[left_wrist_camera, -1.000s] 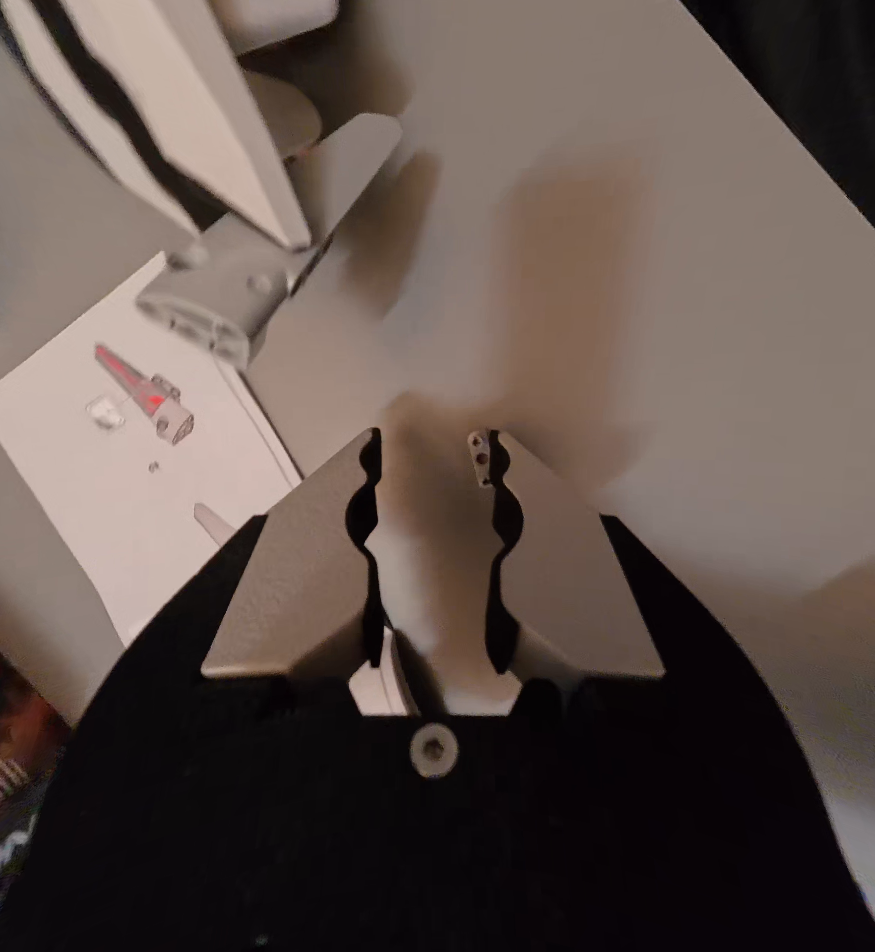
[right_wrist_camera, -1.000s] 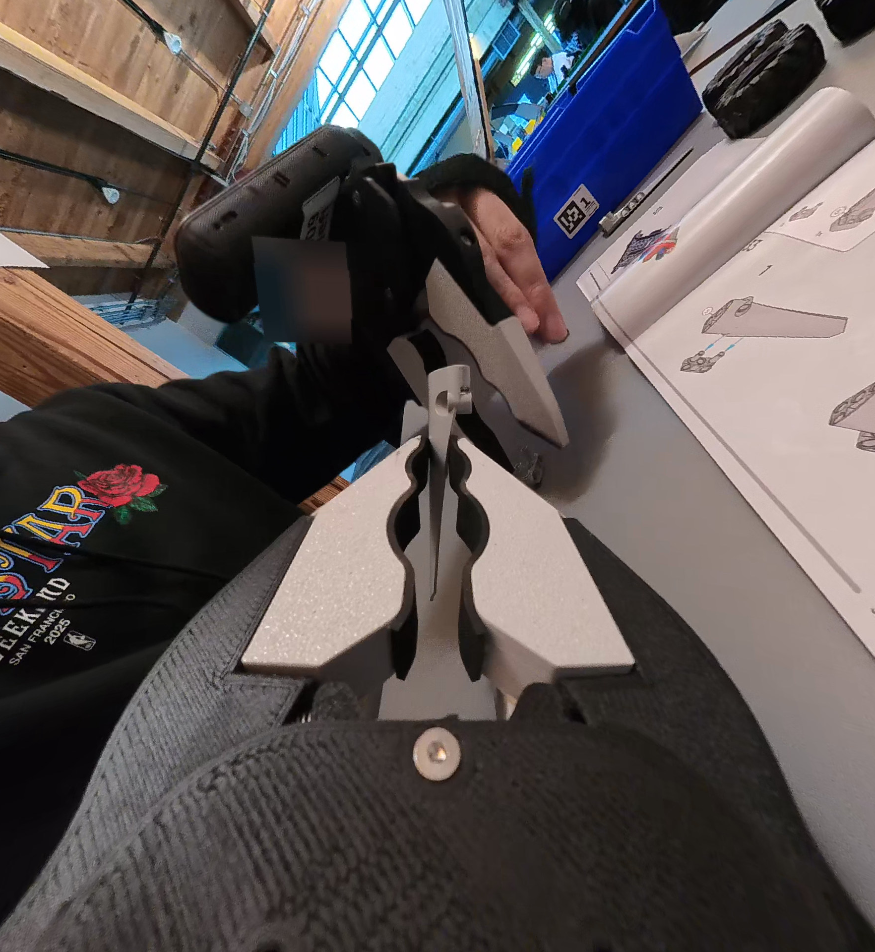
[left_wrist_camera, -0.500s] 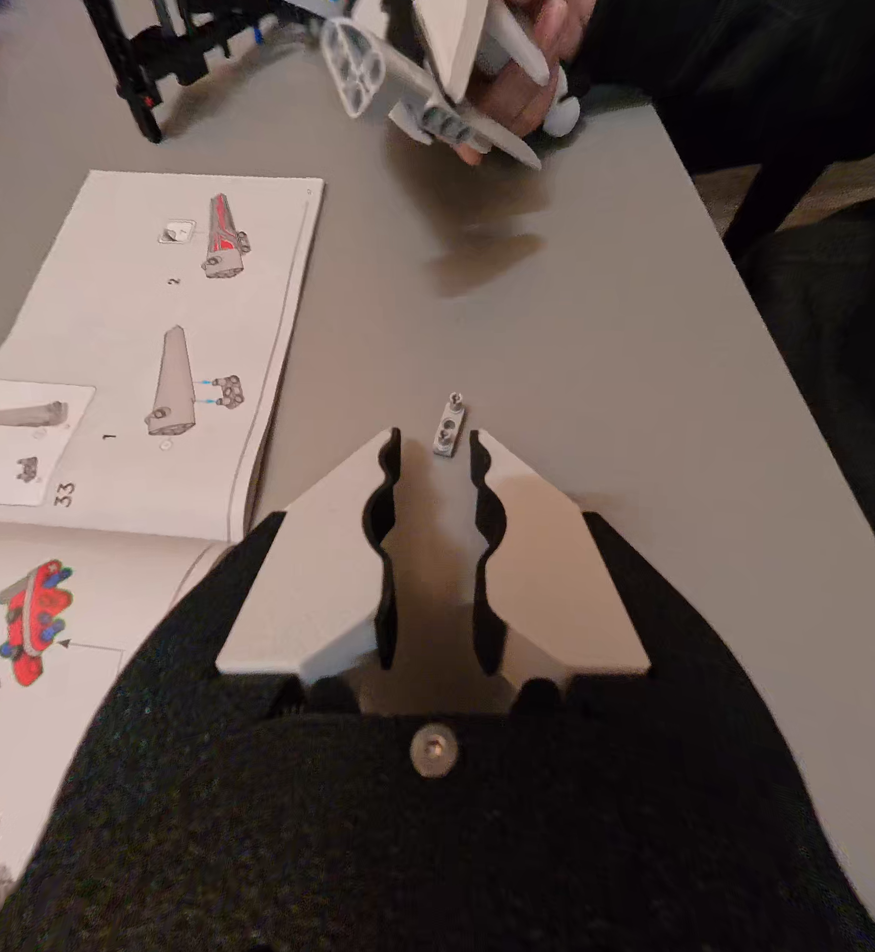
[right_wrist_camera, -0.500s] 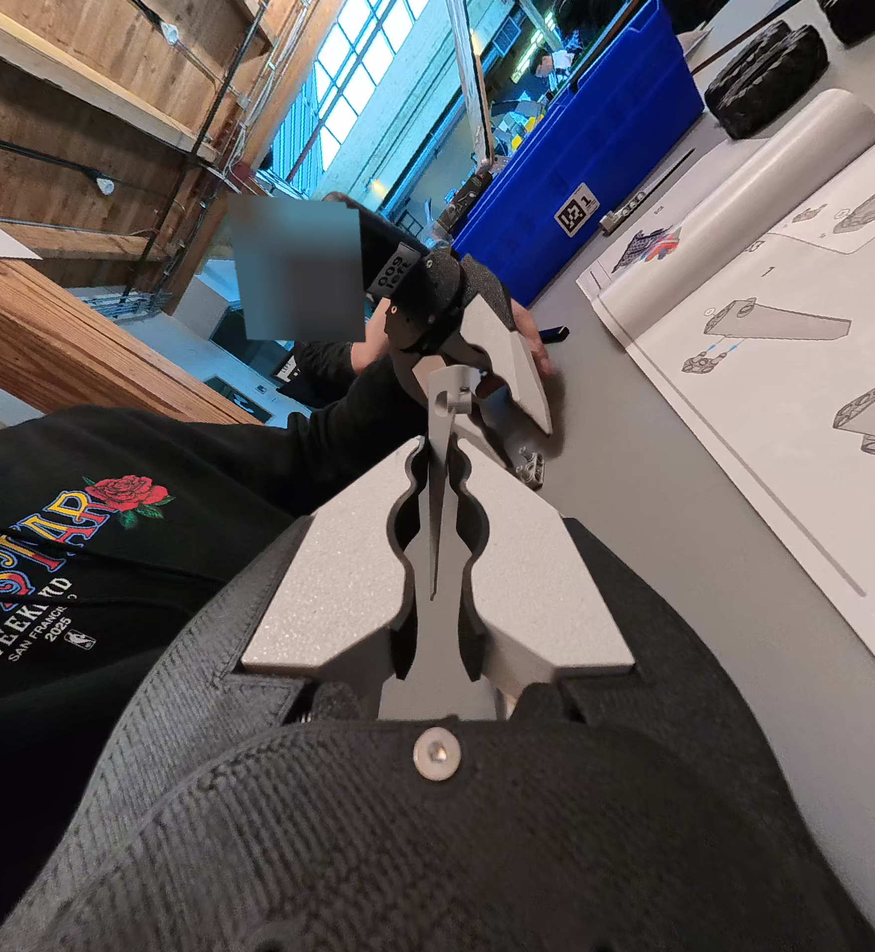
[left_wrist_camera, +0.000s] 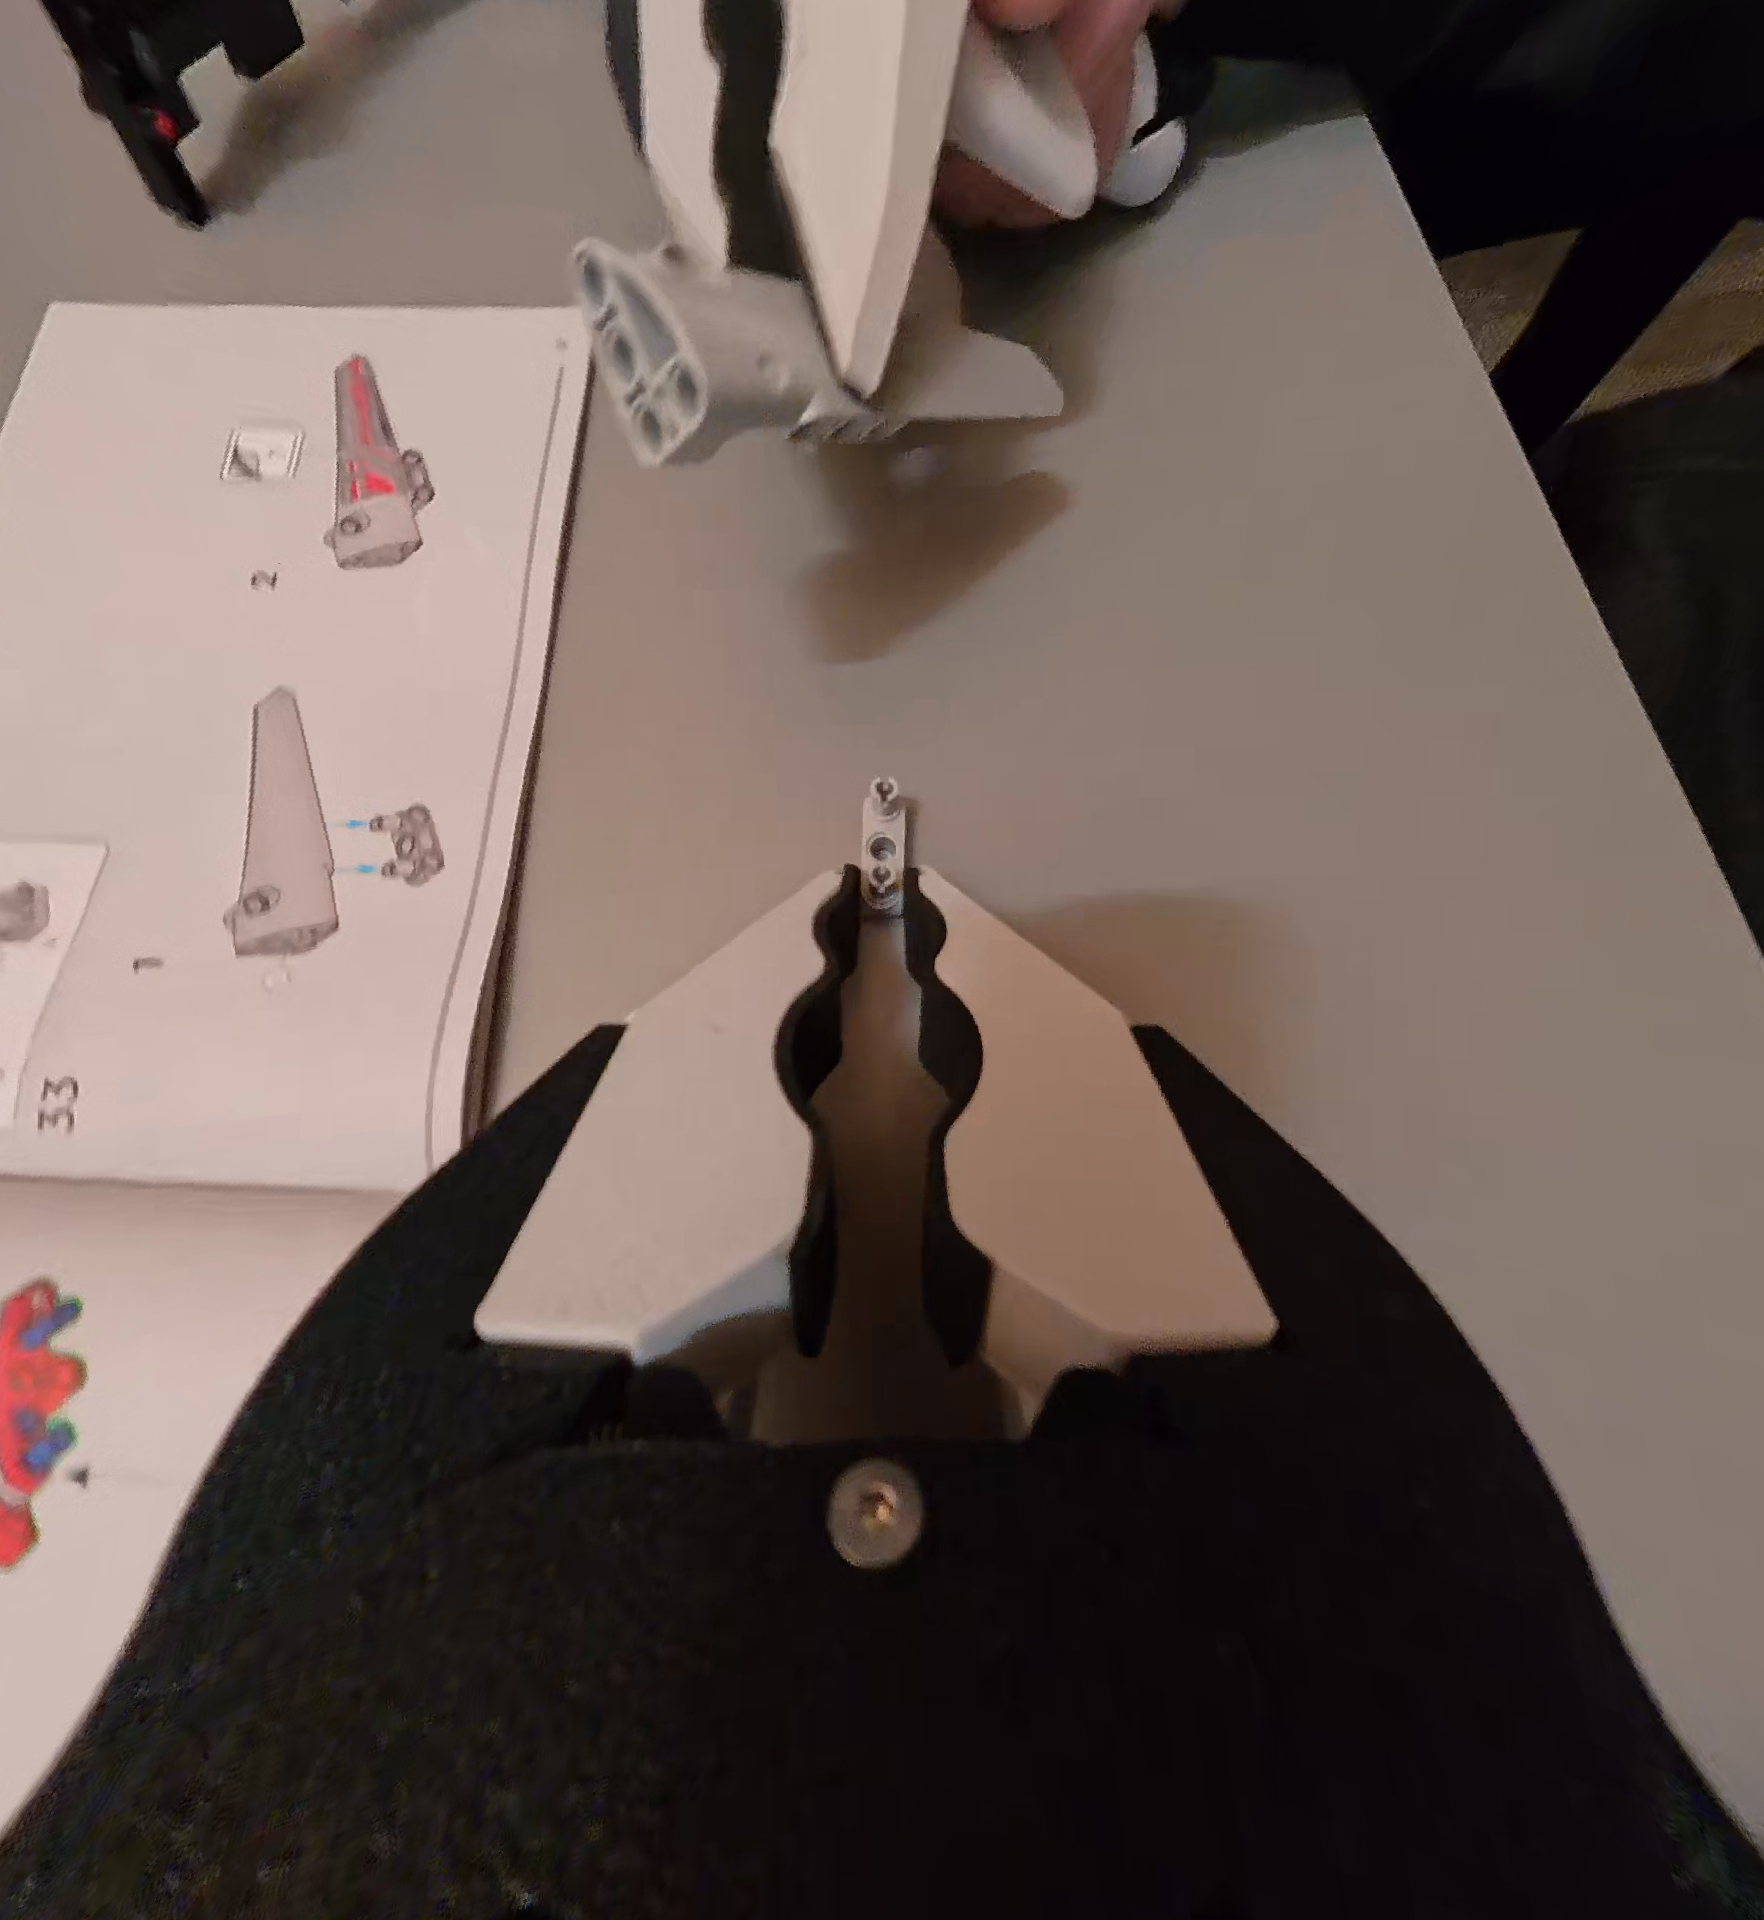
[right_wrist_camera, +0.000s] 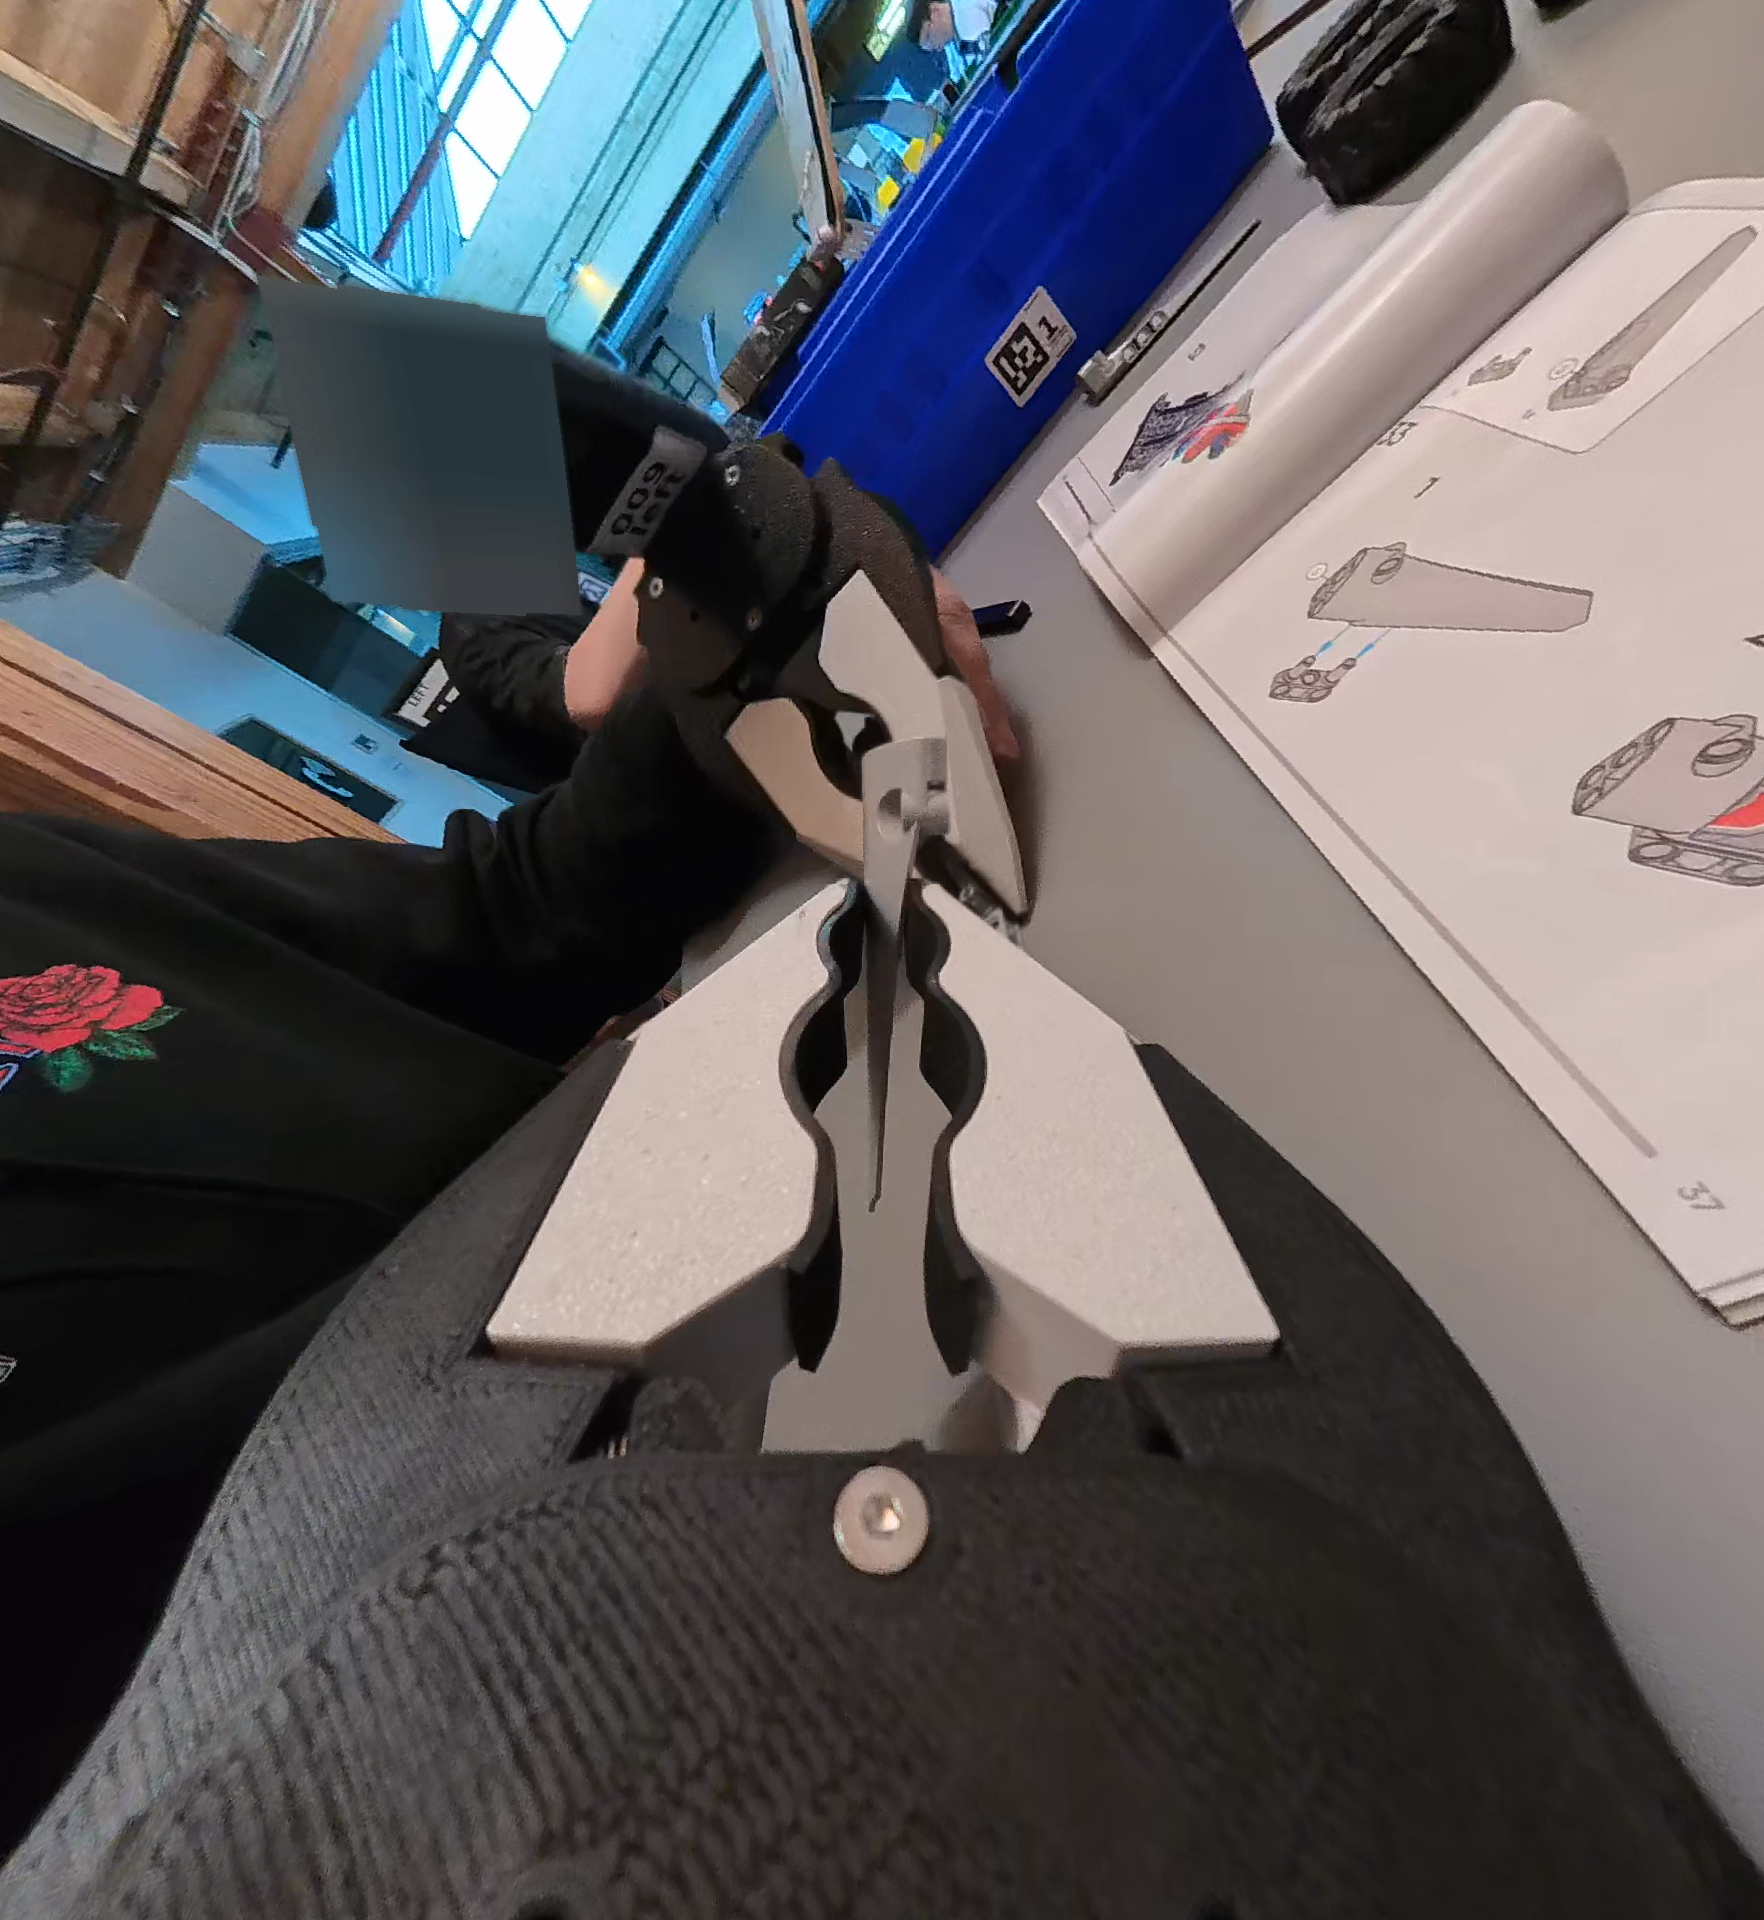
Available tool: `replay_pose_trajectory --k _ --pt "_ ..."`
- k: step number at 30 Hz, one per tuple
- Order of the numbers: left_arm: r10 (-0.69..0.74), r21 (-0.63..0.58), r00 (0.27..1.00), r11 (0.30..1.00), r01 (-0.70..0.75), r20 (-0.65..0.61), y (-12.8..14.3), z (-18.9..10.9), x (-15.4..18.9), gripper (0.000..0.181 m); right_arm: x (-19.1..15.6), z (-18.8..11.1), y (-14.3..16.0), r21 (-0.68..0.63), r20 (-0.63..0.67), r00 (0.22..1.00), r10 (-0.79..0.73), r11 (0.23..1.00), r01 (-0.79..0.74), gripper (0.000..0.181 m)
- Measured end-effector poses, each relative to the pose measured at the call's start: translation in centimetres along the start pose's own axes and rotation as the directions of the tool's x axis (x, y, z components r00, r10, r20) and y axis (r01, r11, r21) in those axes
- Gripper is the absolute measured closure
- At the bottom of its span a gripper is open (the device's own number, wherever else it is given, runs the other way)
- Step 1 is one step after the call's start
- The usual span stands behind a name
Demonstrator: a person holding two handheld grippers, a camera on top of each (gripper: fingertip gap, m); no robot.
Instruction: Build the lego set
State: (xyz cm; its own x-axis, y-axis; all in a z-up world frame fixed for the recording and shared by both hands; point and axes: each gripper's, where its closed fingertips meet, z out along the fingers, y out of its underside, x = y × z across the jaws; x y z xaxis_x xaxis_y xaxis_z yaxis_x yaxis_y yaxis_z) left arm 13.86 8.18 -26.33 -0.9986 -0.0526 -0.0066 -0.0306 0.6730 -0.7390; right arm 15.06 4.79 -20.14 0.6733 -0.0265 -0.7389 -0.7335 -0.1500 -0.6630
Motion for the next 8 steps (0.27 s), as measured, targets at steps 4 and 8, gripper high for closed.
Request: replay_pose_trajectory --k 4,8 --pt "0.056 0.003 0.998 0.998 -0.056 0.003 -0.82 0.87 0.19 0.176 0.09 -0.11 -0.26 0.015 -0.009 1.000 -0.008 1.000 0.008 0.176" --pt "0.071 0.006 0.997 0.997 -0.071 0.014 -0.94 0.85 0.17 0.169 0.14 0.00 -0.15 -0.002 -0.027 0.999 -0.038 0.999 0.038 0.176"
